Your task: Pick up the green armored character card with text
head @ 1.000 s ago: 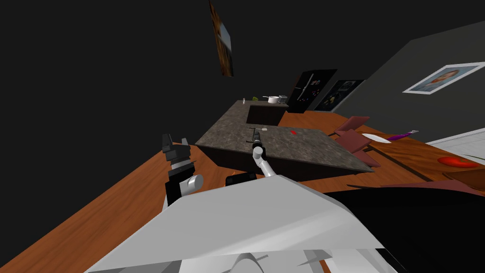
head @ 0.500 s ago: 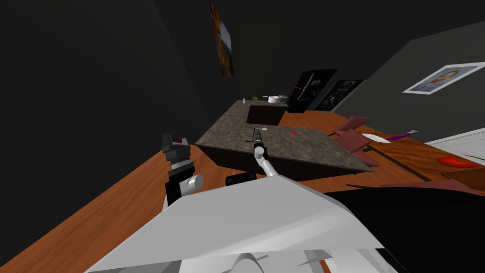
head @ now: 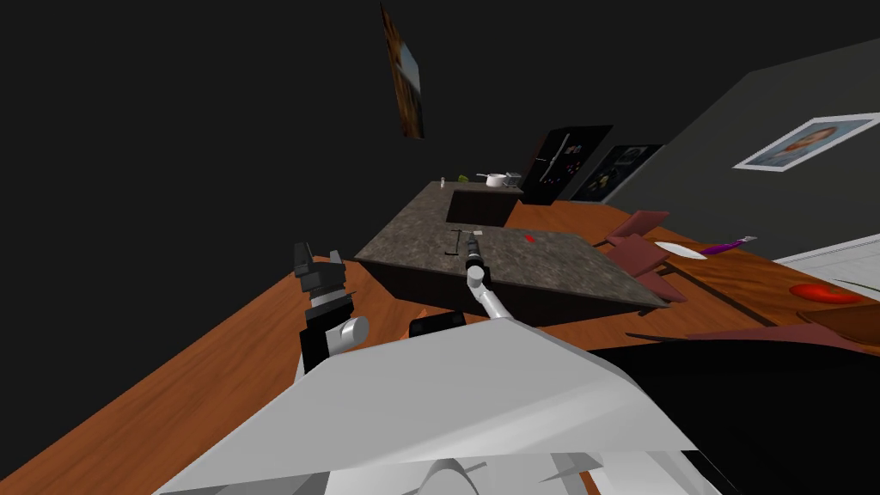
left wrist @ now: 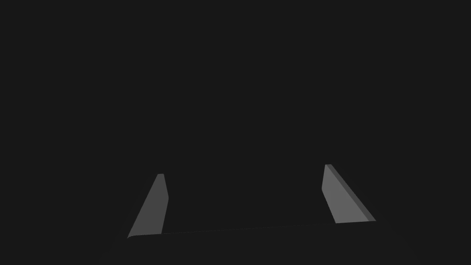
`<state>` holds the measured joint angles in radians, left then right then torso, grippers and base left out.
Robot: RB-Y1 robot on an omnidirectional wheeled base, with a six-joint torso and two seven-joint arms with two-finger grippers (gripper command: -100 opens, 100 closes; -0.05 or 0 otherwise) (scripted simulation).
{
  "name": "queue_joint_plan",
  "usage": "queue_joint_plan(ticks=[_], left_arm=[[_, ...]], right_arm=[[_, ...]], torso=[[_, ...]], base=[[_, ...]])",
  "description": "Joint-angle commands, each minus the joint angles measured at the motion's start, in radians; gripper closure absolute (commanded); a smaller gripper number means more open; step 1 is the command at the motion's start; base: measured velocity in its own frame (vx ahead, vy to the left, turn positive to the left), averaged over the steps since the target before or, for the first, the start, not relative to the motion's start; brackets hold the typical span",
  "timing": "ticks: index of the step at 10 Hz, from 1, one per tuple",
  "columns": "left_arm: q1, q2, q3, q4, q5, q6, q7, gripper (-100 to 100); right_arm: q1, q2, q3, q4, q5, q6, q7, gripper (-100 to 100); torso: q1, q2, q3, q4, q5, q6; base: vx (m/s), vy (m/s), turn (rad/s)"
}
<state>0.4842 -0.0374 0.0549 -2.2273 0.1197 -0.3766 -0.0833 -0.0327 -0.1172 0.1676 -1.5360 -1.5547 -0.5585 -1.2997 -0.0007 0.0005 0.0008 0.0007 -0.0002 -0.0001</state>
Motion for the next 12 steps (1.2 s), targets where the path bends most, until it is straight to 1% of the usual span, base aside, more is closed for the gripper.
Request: queue_joint_plan(ticks=[1,2,3,4,5,6,7,8,9,12], left_arm=[[0.000,0.000,0.000,0.000,0.000,0.000,0.000,0],[0.000,0.000,0.000,0.000,0.000,0.000,0.000,0],[0.000,0.000,0.000,0.000,0.000,0.000,0.000,0],[0.000,0.000,0.000,0.000,0.000,0.000,0.000,0],[0.000,0.000,0.000,0.000,0.000,0.000,0.000,0],[0.000,0.000,0.000,0.000,0.000,0.000,0.000,0],[0.000,0.000,0.000,0.000,0.000,0.000,0.000,0],[0.000,0.000,0.000,0.000,0.000,0.000,0.000,0],[0.000,0.000,0.000,0.000,0.000,0.000,0.000,0],[0.000,0.000,0.000,0.000,0.000,0.000,0.000,0]], right_arm=[[-0.001,0.033,0.011,0.000,-0.014,0.005,-0.012,-100],[-0.001,0.066,0.015,0.000,-0.020,0.005,-0.015,-100],[-0.002,0.083,0.017,0.000,-0.022,0.005,-0.017,-100],[-0.002,0.099,0.018,-0.001,-0.024,0.006,-0.018,-100],[-0.002,0.088,0.019,0.002,-0.019,0.004,-0.021,-100],[-0.002,0.090,0.019,0.002,-0.019,0.004,-0.022,0],[-0.018,0.104,0.012,0.004,-0.033,0.007,0.008,-100],[-0.008,0.098,0.016,0.002,-0.025,0.005,-0.010,-100],[-0.009,0.099,0.016,0.002,-0.025,0.005,-0.006,100],[-0.009,0.098,0.016,0.002,-0.025,0.005,-0.007,100]], torso=[[0.000,0.000,0.000,0.000,0.000,0.000],[0.004,-0.009,-0.006,-0.002,0.001,0.000],[0.006,-0.009,-0.006,-0.003,0.002,0.001],[0.005,-0.004,-0.003,-0.002,0.001,0.000],[0.003,-0.002,-0.002,-0.001,0.001,0.000],[0.001,-0.001,-0.001,-0.001,0.001,0.000],[0.001,0.000,-0.001,-0.001,0.001,0.000],[0.001,0.000,-0.001,-0.001,0.000,0.000],[0.000,0.000,-0.001,-0.001,0.000,0.000],[0.000,0.000,-0.001,-0.001,0.000,0.000]], base=[[0.193,0.059,0.008],[0.139,0.078,-0.059],[0.027,0.061,-0.098],[0.007,0.023,0.009],[0.000,0.000,0.000],[0.000,0.000,0.000],[0.000,0.000,0.000],[0.000,0.000,0.000],[0.000,0.000,0.000],[0.000,0.000,0.000]])
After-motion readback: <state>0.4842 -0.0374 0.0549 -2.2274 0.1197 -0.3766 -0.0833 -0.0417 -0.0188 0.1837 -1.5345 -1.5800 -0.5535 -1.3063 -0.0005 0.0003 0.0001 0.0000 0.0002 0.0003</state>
